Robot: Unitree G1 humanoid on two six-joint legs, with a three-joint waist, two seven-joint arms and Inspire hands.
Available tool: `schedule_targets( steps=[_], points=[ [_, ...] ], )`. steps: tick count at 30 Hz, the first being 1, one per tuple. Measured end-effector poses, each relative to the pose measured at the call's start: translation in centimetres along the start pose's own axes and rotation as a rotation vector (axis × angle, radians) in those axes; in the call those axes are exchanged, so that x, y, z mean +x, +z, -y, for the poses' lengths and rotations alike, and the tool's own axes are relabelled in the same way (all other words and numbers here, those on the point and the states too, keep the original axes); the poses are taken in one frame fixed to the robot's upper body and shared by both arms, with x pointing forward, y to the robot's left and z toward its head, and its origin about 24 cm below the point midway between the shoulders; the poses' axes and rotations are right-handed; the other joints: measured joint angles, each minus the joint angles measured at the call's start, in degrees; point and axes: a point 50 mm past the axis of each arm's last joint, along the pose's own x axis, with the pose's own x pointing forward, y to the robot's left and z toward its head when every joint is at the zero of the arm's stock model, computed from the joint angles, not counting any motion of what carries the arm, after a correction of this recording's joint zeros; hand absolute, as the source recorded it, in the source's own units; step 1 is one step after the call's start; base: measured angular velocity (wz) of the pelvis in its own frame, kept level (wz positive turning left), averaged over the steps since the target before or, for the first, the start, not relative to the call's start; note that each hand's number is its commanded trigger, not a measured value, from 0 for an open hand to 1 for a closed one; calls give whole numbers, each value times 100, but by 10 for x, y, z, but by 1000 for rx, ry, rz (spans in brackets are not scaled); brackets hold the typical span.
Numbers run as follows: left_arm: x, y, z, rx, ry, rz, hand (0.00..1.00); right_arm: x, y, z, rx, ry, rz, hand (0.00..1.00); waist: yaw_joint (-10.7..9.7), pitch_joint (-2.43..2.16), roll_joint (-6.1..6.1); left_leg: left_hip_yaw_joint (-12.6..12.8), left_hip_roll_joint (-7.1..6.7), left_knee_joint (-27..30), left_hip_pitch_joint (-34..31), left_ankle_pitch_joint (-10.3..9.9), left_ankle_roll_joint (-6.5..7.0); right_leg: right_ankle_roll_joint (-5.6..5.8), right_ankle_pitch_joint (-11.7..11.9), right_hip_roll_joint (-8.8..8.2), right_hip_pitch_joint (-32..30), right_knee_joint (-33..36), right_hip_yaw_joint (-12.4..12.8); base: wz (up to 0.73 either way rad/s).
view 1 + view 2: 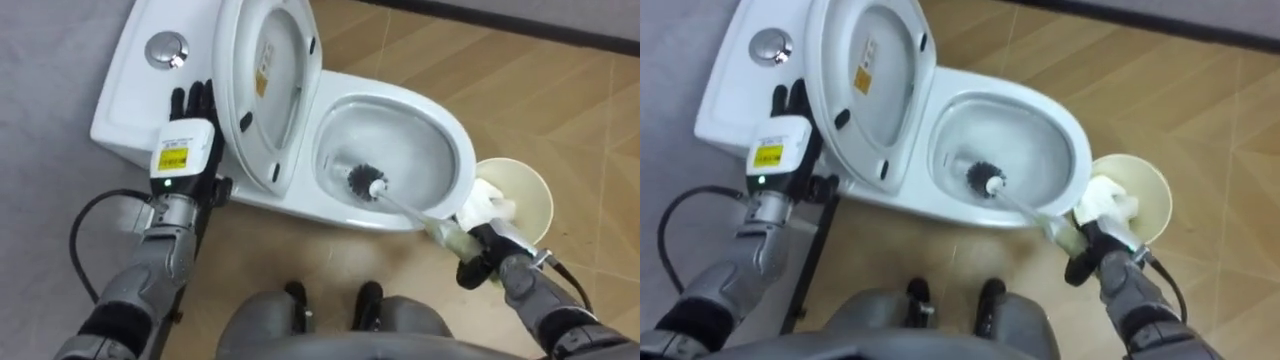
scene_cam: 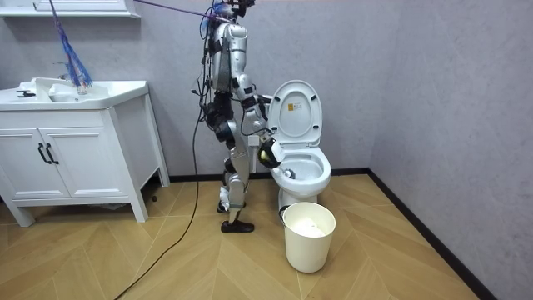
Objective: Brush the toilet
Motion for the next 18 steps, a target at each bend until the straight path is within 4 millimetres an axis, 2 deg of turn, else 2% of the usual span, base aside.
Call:
schedule_targets(
  steps=[3, 4, 7, 10, 12, 18],
  points=[
    [5, 2, -6, 20, 69, 23, 0, 7, 21, 21, -56, -72, 58, 100, 37, 14, 1, -69, -11, 256, -504, 7, -13, -58, -38, -55, -438, 234, -103, 18],
    [8, 5, -9, 21, 98, 35, 0, 8, 27, 29, -82, -99, 73, 100, 122, 34, -10, -71, -7, 353, -687, 7, -16, -80, -53, -68, -612, 313, -106, 12],
    [15, 12, -14, 21, 155, 68, 0, 11, 32, 52, -119, -175, 68, 100, 318, 67, -4, -118, -34, 524, -1095, 25, -28, -109, -87, -133, -1011, 479, -135, 9],
    [20, 17, -20, 27, 212, 82, 0, 13, 36, 72, -157, -232, 64, 100, 338, 96, 42, -211, -59, 782, -1481, 24, -27, -130, -125, -170, -1319, 661, -202, 15],
    [23, 20, -23, 33, 243, 93, 0, 13, 37, 79, -179, -269, 65, 100, 355, 124, 81, -255, -61, 903, -1678, 22, -27, -151, -141, -195, -1454, 740, -274, 14],
    [29, 29, -33, 33, 342, 122, 0, 12, 38, 96, -180, -366, 36, 100, 506, 158, 182, -334, -78, 1192, -2268, 16, -22, -183, -175, -268, -1968, 1003, -382, 9]
  ],
)
